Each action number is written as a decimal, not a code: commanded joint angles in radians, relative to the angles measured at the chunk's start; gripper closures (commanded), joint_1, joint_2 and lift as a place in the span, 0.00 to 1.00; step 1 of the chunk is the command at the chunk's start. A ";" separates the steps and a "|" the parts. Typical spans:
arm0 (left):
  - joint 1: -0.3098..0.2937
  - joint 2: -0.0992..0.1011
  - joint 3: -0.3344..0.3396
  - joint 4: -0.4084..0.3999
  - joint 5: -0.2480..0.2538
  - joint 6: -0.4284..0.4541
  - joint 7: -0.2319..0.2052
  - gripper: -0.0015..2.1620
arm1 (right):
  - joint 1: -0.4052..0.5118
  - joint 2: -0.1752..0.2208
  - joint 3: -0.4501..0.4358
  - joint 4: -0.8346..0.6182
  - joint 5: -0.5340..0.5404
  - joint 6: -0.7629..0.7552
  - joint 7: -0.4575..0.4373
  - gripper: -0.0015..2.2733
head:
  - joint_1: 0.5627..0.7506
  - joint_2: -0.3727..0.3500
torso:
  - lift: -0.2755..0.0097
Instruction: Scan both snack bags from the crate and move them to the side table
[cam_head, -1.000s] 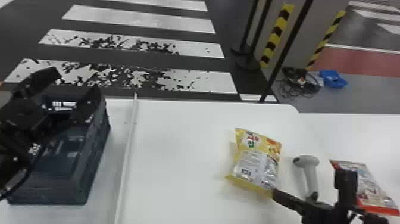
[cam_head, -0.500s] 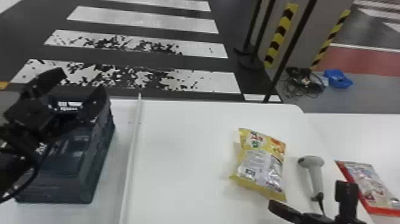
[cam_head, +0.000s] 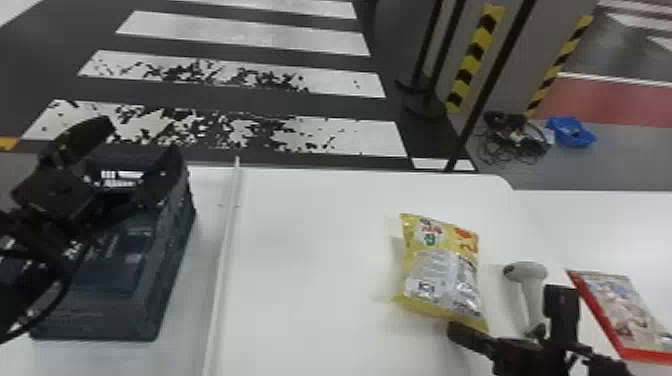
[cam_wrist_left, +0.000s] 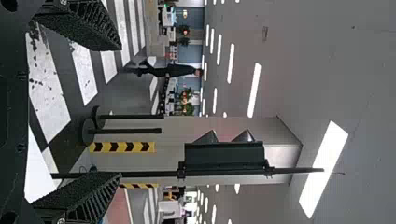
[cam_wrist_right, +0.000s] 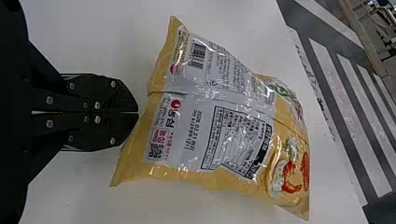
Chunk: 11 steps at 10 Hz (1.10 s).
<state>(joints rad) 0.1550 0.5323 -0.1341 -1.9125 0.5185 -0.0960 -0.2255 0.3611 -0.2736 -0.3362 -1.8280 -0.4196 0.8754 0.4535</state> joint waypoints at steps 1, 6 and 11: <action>0.002 0.000 0.001 0.000 -0.002 0.000 0.000 0.02 | -0.025 -0.012 0.003 0.030 0.005 -0.008 -0.001 0.94 | 0.70 0.28 | 0.63; 0.002 -0.008 -0.001 0.000 -0.006 0.000 0.000 0.02 | -0.051 -0.047 -0.001 0.047 0.005 -0.011 -0.003 0.94 | 0.70 0.25 | 0.63; 0.002 -0.008 0.004 0.004 -0.008 0.000 0.000 0.02 | 0.085 -0.016 -0.024 -0.031 -0.042 -0.054 0.007 0.94 | 0.70 0.24 | 0.63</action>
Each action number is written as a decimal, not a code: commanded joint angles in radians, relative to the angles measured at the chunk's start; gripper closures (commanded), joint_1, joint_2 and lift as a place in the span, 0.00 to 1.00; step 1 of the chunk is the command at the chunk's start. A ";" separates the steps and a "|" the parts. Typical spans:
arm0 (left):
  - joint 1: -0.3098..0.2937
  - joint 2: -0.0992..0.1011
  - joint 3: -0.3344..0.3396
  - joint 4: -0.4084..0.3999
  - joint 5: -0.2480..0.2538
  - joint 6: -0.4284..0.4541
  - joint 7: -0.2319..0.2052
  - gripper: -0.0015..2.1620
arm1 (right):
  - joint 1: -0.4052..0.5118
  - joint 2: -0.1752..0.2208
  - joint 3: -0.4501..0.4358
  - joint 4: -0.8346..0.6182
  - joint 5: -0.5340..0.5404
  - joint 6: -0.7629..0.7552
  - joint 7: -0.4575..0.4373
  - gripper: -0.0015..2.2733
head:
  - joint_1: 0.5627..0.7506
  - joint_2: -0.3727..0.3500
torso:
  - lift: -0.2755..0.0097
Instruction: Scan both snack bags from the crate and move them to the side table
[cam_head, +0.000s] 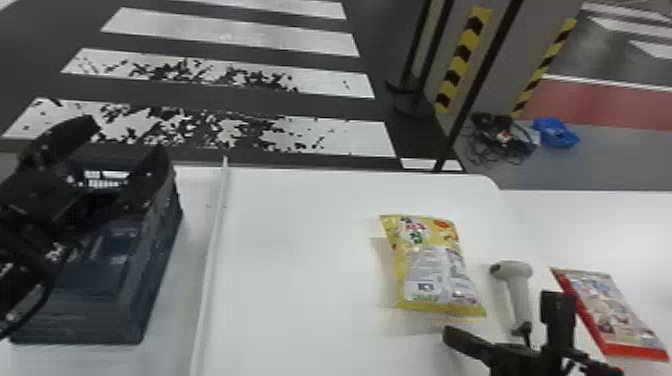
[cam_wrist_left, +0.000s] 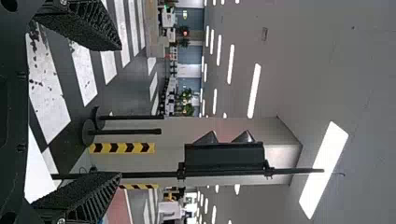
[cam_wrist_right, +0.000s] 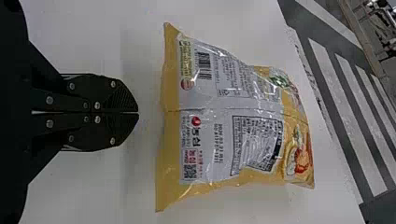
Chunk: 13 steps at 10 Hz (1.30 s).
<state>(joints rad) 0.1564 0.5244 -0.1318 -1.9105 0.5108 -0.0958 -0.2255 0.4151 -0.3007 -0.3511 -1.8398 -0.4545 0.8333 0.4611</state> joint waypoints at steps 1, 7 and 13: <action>0.000 0.000 0.001 0.007 0.000 0.000 0.000 0.02 | 0.062 0.025 -0.028 -0.038 -0.012 -0.027 0.005 0.94 | 0.70 0.25 | 0.63; -0.008 0.000 -0.003 0.021 0.003 0.000 0.000 0.02 | 0.071 -0.040 -0.039 -0.277 0.186 0.139 -0.062 0.01 | 0.70 0.21 | 0.63; -0.044 0.048 -0.012 0.050 0.052 0.003 0.003 0.02 | -0.176 -0.034 -0.008 -0.004 0.289 -0.033 -0.208 0.03 | 0.70 0.14 | 0.63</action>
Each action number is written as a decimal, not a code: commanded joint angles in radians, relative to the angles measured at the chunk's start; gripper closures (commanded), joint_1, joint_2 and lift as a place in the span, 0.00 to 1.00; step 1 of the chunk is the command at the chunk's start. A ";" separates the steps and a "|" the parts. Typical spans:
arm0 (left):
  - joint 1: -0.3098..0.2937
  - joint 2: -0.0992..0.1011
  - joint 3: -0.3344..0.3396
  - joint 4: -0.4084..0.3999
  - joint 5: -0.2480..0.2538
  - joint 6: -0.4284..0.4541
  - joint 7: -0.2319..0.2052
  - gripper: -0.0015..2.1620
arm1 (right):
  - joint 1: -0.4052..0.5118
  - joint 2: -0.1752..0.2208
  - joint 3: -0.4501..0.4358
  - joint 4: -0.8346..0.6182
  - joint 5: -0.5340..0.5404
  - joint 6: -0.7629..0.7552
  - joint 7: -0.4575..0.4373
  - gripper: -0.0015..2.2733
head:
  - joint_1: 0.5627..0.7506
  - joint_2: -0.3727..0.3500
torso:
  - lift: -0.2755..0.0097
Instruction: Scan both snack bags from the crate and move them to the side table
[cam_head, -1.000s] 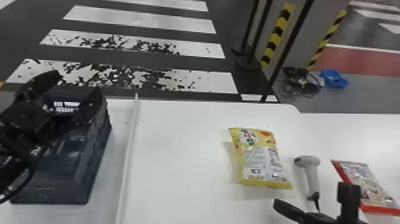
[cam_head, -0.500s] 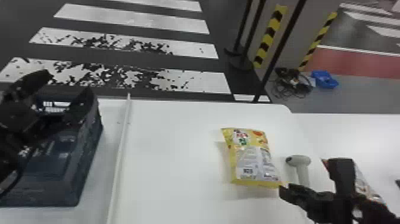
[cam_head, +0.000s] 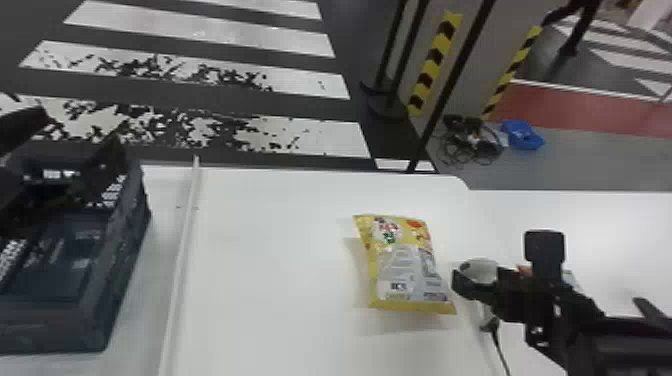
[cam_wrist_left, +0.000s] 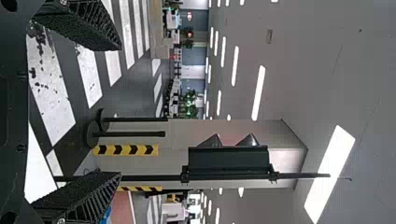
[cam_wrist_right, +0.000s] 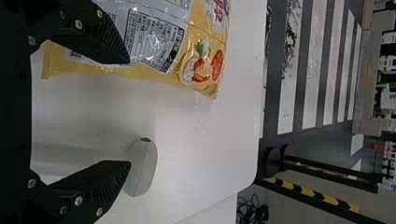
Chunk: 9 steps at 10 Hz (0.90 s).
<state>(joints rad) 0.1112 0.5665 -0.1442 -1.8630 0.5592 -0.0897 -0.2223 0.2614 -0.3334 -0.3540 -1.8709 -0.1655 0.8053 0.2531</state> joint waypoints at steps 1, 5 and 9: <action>0.002 0.012 0.000 0.004 0.005 -0.003 -0.002 0.02 | -0.041 -0.006 -0.017 0.053 -0.002 -0.008 0.000 0.03 | 0.70 0.13 | 0.63; 0.004 0.010 -0.002 0.018 0.004 -0.003 -0.005 0.02 | -0.073 -0.032 -0.068 0.147 -0.060 -0.024 0.028 0.03 | 0.70 0.09 | 0.63; 0.004 0.003 -0.005 0.030 -0.005 -0.003 -0.012 0.02 | -0.120 -0.044 -0.071 0.272 -0.083 -0.073 0.071 0.03 | 0.70 0.07 | 0.63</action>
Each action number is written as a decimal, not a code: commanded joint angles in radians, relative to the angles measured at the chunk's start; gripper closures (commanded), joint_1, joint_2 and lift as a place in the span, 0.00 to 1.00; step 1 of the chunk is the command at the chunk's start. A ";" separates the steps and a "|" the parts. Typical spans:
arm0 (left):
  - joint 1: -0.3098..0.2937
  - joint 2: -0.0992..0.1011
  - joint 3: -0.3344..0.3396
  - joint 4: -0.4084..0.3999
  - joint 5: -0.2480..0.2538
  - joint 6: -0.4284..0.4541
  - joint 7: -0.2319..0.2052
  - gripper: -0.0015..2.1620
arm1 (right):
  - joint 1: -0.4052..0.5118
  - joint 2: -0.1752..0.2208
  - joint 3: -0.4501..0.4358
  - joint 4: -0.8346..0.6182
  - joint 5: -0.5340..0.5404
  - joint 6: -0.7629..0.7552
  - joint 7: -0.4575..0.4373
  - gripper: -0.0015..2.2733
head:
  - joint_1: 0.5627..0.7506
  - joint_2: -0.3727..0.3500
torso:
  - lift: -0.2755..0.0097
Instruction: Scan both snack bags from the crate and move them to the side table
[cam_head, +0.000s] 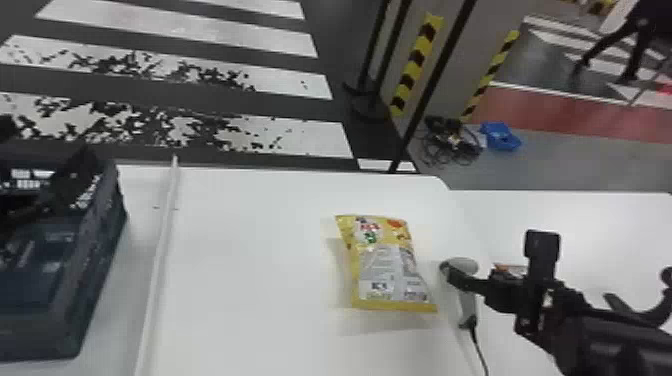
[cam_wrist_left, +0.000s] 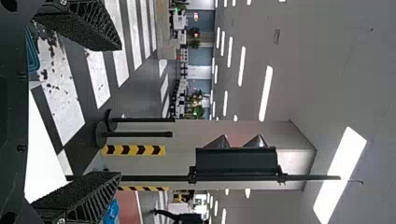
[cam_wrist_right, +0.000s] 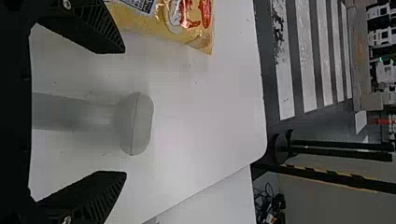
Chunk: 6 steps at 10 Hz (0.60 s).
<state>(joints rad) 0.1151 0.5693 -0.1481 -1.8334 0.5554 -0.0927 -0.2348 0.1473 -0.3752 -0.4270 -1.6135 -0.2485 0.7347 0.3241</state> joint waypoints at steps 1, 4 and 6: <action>0.000 0.000 -0.001 0.002 -0.002 0.000 0.000 0.02 | -0.014 -0.005 0.008 0.032 0.000 -0.002 0.001 0.03 | 0.70 0.07 | 0.63; 0.000 0.003 0.001 0.003 -0.002 -0.003 -0.001 0.02 | -0.058 -0.013 0.013 0.086 -0.020 0.044 0.000 0.03 | 0.70 0.07 | 0.63; 0.000 0.009 0.005 0.003 0.000 -0.003 -0.001 0.02 | -0.106 -0.021 0.010 0.127 -0.028 0.142 -0.002 0.03 | 0.70 0.07 | 0.63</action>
<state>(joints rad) 0.1150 0.5761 -0.1448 -1.8300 0.5540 -0.0956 -0.2363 0.0578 -0.3920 -0.4160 -1.5000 -0.2725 0.8372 0.3217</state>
